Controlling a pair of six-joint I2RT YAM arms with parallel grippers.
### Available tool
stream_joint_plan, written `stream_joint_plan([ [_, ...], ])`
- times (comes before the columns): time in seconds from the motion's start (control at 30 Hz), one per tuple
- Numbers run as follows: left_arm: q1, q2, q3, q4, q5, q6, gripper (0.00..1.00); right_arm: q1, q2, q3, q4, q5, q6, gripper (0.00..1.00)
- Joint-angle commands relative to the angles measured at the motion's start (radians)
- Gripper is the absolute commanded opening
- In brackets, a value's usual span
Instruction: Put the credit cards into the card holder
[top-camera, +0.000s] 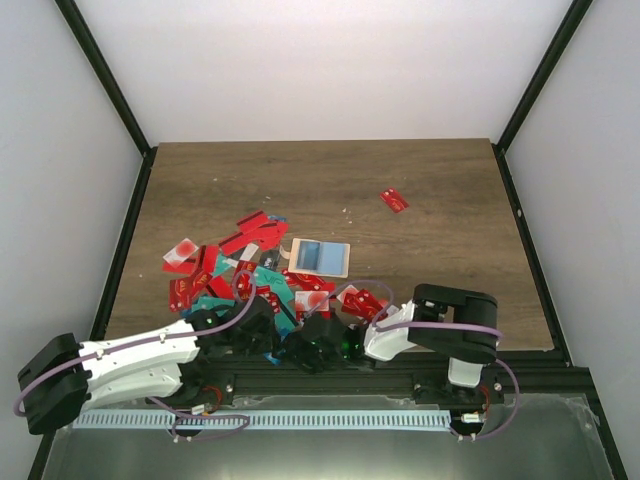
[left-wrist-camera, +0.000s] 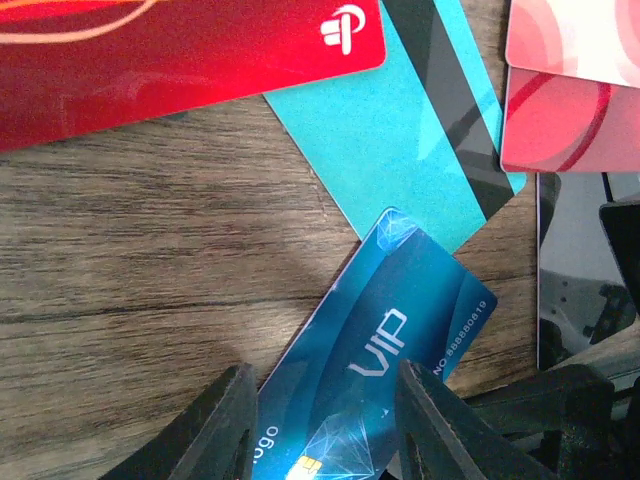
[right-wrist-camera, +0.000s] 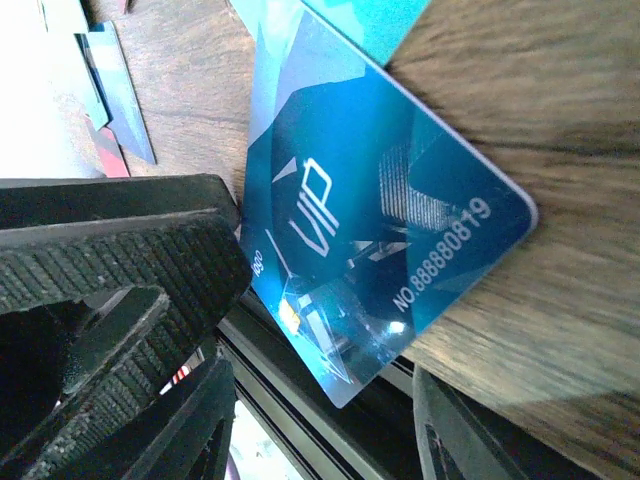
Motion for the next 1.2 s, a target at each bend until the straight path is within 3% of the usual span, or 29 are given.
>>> stream_joint_plan([
  [0.0, -0.020, 0.003, -0.022, 0.018, 0.029, -0.037, 0.40, -0.004, 0.047, 0.008, 0.030, 0.064, 0.037, 0.51],
  [0.23, -0.054, 0.009, -0.035, 0.077, 0.048, -0.070, 0.40, -0.017, 0.060, -0.044, 0.118, 0.061, 0.066, 0.40],
  [0.33, -0.066, -0.003, -0.039, 0.102, 0.056, -0.082, 0.40, -0.023, 0.066, -0.050, 0.149, 0.056, 0.065, 0.32],
  [0.57, -0.080, -0.030, -0.043, 0.100, 0.039, -0.098, 0.40, -0.041, 0.068, -0.065, 0.176, 0.017, 0.061, 0.03],
  [0.67, -0.078, -0.057, -0.021, 0.064, -0.015, -0.089, 0.42, -0.054, 0.043, -0.087, 0.180, -0.011, 0.050, 0.01],
  [0.93, -0.052, -0.040, 0.137, -0.025, -0.201, 0.015, 0.74, -0.153, -0.168, -0.145, 0.101, -0.112, -0.149, 0.01],
  [1.07, 0.027, 0.013, 0.236, -0.014, -0.211, 0.140, 0.98, -0.267, -0.309, -0.143, -0.008, -0.177, -0.318, 0.01],
  [1.17, 0.095, 0.053, 0.304, 0.030, -0.181, 0.253, 1.00, -0.377, -0.406, -0.110, -0.123, -0.235, -0.490, 0.01],
])
